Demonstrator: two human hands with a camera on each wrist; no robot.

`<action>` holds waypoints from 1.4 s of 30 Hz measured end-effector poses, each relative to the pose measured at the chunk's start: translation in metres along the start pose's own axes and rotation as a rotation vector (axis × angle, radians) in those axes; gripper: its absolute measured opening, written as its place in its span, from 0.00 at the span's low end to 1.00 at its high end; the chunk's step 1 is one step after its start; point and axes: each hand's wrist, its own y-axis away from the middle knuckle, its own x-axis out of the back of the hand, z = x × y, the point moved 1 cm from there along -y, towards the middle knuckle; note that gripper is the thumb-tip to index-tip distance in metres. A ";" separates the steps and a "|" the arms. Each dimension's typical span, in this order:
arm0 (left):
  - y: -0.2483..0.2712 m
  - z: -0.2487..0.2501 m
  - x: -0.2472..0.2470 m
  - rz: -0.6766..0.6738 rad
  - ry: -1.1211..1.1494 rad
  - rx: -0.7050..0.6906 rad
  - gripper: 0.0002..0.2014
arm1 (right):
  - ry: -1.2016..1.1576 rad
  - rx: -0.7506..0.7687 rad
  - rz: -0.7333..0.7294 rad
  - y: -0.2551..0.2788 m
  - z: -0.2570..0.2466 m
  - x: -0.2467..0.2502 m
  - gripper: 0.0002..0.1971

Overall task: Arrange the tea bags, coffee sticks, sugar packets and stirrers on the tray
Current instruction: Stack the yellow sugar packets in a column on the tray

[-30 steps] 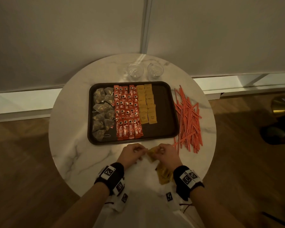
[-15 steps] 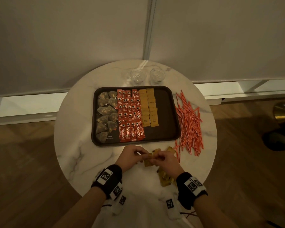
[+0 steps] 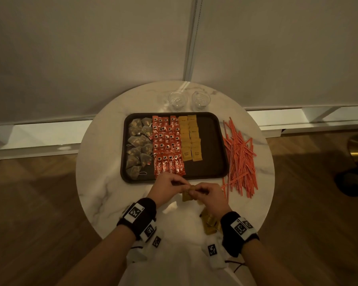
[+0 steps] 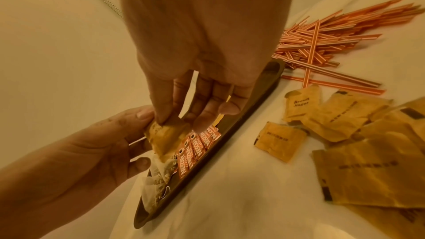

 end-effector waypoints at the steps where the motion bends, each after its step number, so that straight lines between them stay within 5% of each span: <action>1: -0.001 -0.001 0.000 0.013 -0.006 -0.004 0.09 | 0.000 0.002 0.003 0.000 0.000 0.000 0.03; 8: 0.000 -0.007 -0.003 0.114 0.078 0.016 0.04 | 0.074 -0.049 0.032 -0.001 0.012 -0.002 0.04; 12: 0.001 -0.024 -0.004 0.151 0.096 0.193 0.05 | 0.111 -0.093 0.119 -0.006 0.022 0.003 0.03; 21: 0.000 -0.072 0.009 -0.208 -0.129 0.739 0.31 | 0.183 -0.168 0.194 -0.039 0.026 0.023 0.03; 29: -0.003 -0.072 0.003 -0.044 -0.114 0.770 0.33 | 0.298 -0.141 0.276 -0.089 0.019 0.022 0.06; 42: -0.009 -0.091 0.002 -0.120 -0.248 0.775 0.39 | 0.464 -0.093 0.208 -0.150 0.007 0.009 0.04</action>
